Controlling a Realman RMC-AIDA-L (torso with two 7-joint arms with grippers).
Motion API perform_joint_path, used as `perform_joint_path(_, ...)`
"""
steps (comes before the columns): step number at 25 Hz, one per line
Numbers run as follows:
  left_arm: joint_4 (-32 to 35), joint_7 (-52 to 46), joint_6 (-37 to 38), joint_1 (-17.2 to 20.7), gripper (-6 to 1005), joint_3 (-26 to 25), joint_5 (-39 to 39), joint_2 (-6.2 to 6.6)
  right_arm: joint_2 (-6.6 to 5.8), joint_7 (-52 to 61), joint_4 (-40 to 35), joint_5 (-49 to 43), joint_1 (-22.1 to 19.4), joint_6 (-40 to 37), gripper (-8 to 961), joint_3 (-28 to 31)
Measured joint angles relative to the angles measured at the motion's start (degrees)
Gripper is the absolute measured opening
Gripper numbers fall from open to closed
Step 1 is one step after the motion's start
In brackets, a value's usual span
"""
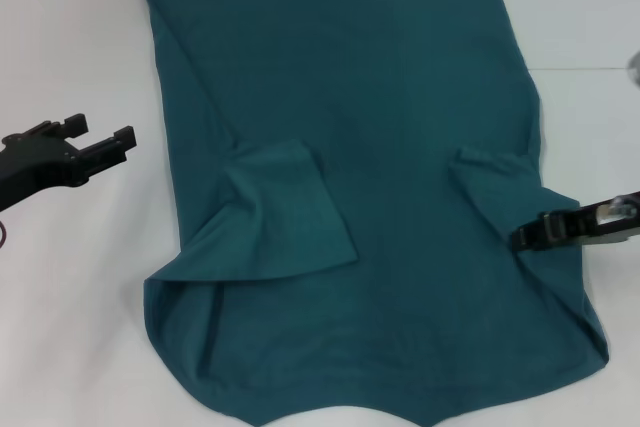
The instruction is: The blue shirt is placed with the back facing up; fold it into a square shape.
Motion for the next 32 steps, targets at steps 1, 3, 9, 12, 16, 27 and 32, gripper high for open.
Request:
perform_joint_path(1, 0.0, 0.0, 0.0, 0.0, 798, -0.1, 0.0, 0.00, 0.00, 0.0, -0.6, 0.0, -0.6, -0.2, 122, 1.0)
perform_joint_path(3, 0.0, 0.0, 0.1, 0.1, 797, -0.1, 0.0, 0.00, -0.03, 0.0, -1.9, 0.0, -1.8, -1.0, 135, 3.0)
perform_joint_path(9, 0.0, 0.1, 0.0, 0.1, 795, -0.1, 0.0, 0.00, -0.09, -0.1, -3.1, -0.1, -4.4, -4.3, 426, 7.0)
perform_joint_path(12, -0.1, 0.4, -0.1, -0.1, 797, -0.1, 0.0, 0.00, 0.02, -0.1, -3.8, -0.1, -5.4, -4.9, 508, 7.5)
perform_joint_path(16, -0.5, 0.7, -0.2, -0.3, 797, 0.0, 0.0, 0.00, 0.02, 0.3, -4.1, 0.0, -6.2, -5.0, 507, 8.1)
perform_joint_path(27, -0.8, 1.2, -0.2, -0.4, 797, -0.1, 0.0, 0.00, 0.00, -0.6, -0.2, 0.0, -5.3, -3.1, 505, 9.3)
perform_joint_path(32, -0.8, 1.3, -0.4, -0.4, 796, -0.1, 0.0, 0.00, 0.00, -0.9, 2.2, 0.0, -4.2, -1.4, 504, 9.1)
